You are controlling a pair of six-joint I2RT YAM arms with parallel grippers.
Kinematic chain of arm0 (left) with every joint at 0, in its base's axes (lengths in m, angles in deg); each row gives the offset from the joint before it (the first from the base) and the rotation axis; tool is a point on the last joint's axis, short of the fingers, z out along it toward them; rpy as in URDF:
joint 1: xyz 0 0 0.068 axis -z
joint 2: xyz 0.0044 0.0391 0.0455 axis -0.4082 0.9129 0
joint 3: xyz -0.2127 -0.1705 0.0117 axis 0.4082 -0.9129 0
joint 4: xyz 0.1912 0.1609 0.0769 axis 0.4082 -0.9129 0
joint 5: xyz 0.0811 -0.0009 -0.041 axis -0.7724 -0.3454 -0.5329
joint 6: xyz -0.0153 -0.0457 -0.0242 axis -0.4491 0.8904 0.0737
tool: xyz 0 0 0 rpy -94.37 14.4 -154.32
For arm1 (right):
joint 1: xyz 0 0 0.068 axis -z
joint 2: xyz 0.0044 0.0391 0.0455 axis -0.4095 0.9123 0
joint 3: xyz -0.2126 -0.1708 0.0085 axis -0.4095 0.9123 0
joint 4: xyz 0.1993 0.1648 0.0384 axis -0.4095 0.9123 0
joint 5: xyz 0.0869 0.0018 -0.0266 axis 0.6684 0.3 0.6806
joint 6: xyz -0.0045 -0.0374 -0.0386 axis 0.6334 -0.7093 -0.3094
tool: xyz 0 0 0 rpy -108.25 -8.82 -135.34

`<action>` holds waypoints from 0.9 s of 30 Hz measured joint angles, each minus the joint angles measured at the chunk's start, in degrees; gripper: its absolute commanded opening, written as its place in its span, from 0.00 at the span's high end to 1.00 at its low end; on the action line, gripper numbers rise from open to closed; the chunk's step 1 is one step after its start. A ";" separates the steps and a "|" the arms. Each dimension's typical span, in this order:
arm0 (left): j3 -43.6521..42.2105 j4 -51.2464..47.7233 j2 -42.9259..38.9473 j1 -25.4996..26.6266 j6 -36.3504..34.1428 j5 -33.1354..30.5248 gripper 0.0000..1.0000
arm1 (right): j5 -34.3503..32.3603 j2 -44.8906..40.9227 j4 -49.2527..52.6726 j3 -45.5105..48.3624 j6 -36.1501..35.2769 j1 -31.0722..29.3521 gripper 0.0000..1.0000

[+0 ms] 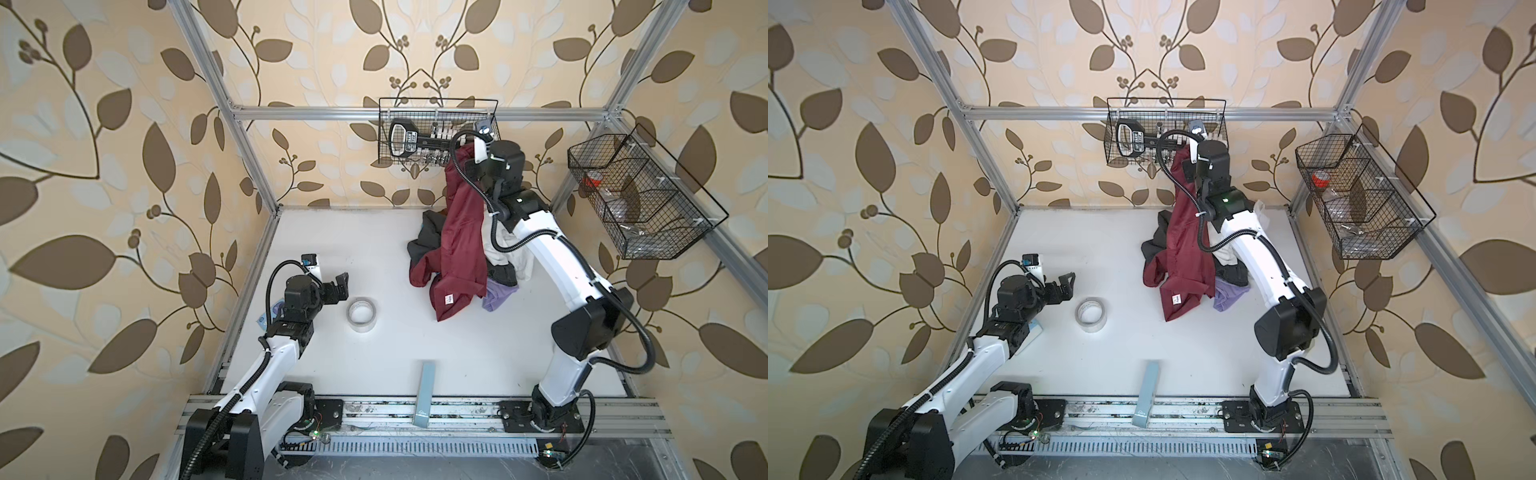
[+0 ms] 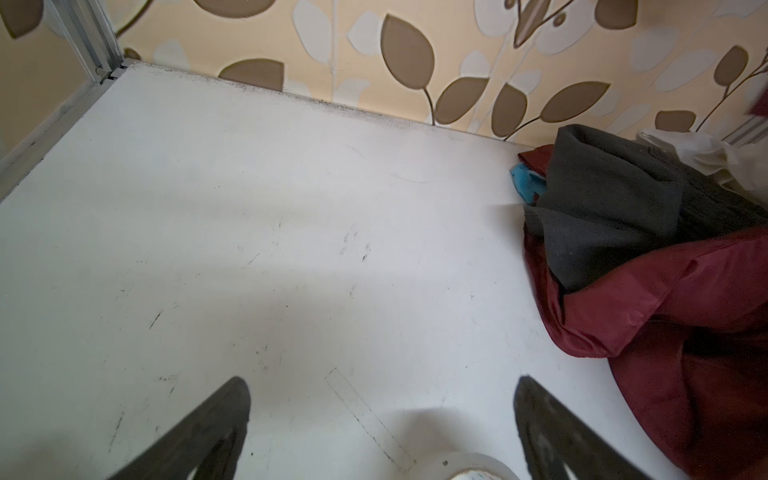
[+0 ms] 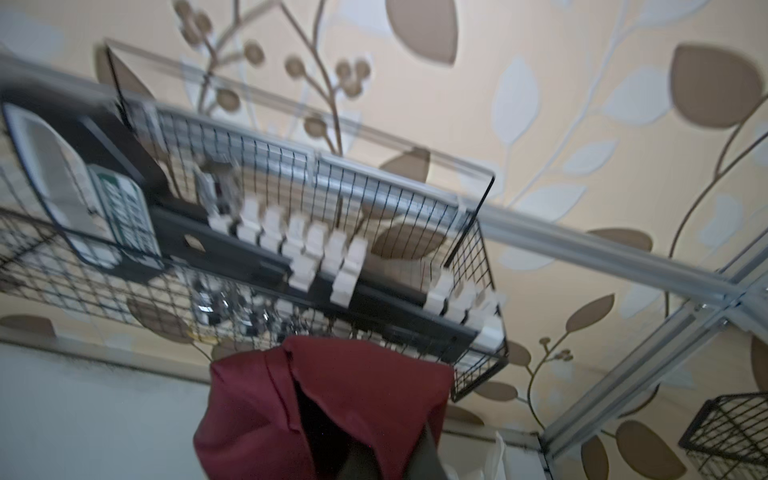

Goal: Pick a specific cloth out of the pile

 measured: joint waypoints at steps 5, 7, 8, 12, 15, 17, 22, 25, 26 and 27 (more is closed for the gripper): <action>0.00 -0.02 0.72 0.00 0.00 0.00 0.01 | 2.47 -2.82 0.35 13.68 2.71 -1.01 1.00; 0.00 0.00 0.72 0.00 0.00 0.04 0.01 | 3.98 -5.49 0.20 20.63 3.74 -2.19 1.00; 0.00 0.00 0.74 0.00 0.00 0.09 0.01 | 4.57 -6.82 0.13 24.13 4.33 -2.95 1.00; 0.00 0.02 0.74 0.00 0.00 0.11 0.01 | 6.05 -10.47 0.15 35.36 6.19 -6.62 0.98; 0.00 0.02 0.74 0.00 0.02 0.11 0.01 | 6.71 -11.47 0.52 41.31 8.15 -9.05 0.98; 0.00 0.02 0.74 -0.02 0.04 0.13 0.01 | 6.93 -11.93 1.05 44.09 9.75 -9.53 0.98; 0.00 0.02 0.74 0.00 0.15 0.13 0.01 | 7.06 -16.31 2.10 49.81 14.01 -9.40 0.69; 0.00 0.02 0.74 0.00 0.17 0.13 0.01 | 7.10 -20.26 2.38 52.09 15.58 -9.66 0.37; 0.00 0.02 0.74 0.00 0.17 0.13 0.01 | 7.15 -21.27 2.38 52.54 15.78 -9.79 0.32; 0.00 0.02 0.74 0.00 0.17 0.13 0.01 | 7.30 -22.16 2.29 53.02 15.96 -9.92 0.27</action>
